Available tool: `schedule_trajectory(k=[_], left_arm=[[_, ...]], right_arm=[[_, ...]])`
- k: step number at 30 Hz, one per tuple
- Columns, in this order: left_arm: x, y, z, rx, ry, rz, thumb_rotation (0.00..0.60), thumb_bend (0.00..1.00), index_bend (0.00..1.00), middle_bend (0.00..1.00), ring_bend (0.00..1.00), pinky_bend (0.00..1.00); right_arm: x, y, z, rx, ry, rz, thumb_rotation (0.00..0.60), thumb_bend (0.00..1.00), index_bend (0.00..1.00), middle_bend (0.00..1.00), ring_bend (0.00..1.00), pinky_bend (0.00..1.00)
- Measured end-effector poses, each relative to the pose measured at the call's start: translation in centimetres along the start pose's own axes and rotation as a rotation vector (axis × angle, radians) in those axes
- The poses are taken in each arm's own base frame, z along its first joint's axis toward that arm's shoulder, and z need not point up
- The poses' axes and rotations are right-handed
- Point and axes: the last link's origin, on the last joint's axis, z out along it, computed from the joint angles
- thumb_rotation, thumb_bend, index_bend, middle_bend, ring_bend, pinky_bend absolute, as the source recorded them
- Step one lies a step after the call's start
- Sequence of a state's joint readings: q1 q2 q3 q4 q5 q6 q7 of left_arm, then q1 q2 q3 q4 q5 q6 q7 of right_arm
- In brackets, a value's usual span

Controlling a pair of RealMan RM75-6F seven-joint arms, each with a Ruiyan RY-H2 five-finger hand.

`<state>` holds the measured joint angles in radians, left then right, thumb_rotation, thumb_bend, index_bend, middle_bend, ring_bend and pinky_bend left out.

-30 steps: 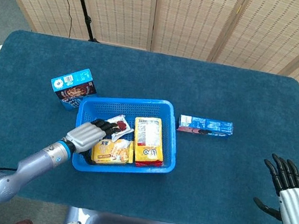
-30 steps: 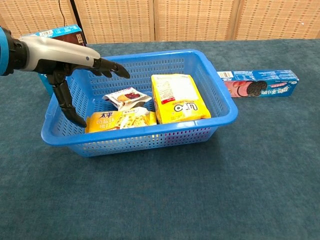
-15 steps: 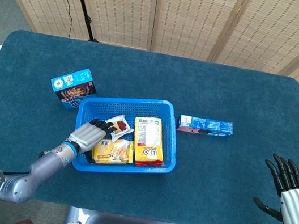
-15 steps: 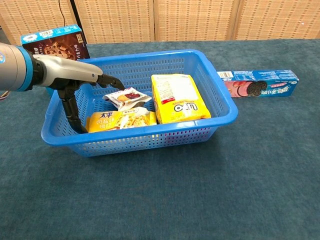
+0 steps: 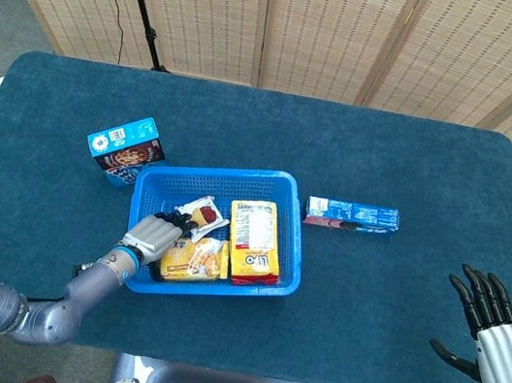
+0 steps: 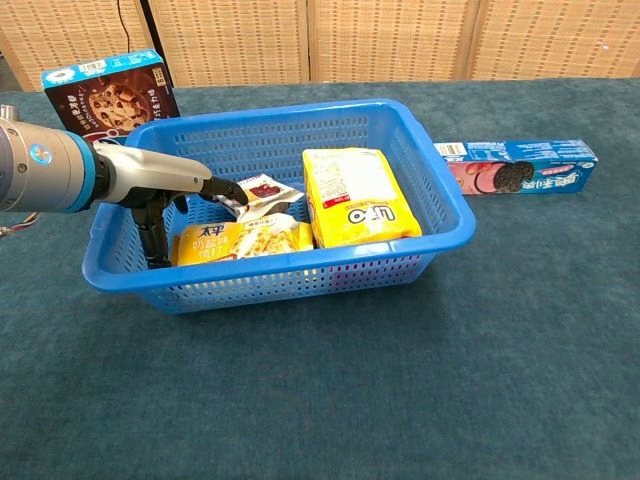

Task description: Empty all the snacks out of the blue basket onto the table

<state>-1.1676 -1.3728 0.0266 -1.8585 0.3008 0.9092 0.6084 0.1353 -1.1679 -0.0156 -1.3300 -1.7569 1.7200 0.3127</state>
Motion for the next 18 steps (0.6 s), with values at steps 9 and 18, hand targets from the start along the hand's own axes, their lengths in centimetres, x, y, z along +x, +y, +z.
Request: schedule_trajectory(k=[9,18], left_arm=[[-0.7,0.4,1.2,0.019,0.005,-0.005,0.6,0.15,0.27,0.21,0.28,0.54],[0.3,0.7,1.4,0.028,0.132,-0.038,0.6,0.34,0.56,0.47,0.49,0.64]], right_arm=[[0.0,-0.2,0.1,0.012,0.001,0.008,0.6,0.0,0.0,0.0,0.0,0.0],[-0.1,-0.2,0.0,0.015,0.0,0.017,0.6,0.0,0.0,0.0,0.0,0.0]])
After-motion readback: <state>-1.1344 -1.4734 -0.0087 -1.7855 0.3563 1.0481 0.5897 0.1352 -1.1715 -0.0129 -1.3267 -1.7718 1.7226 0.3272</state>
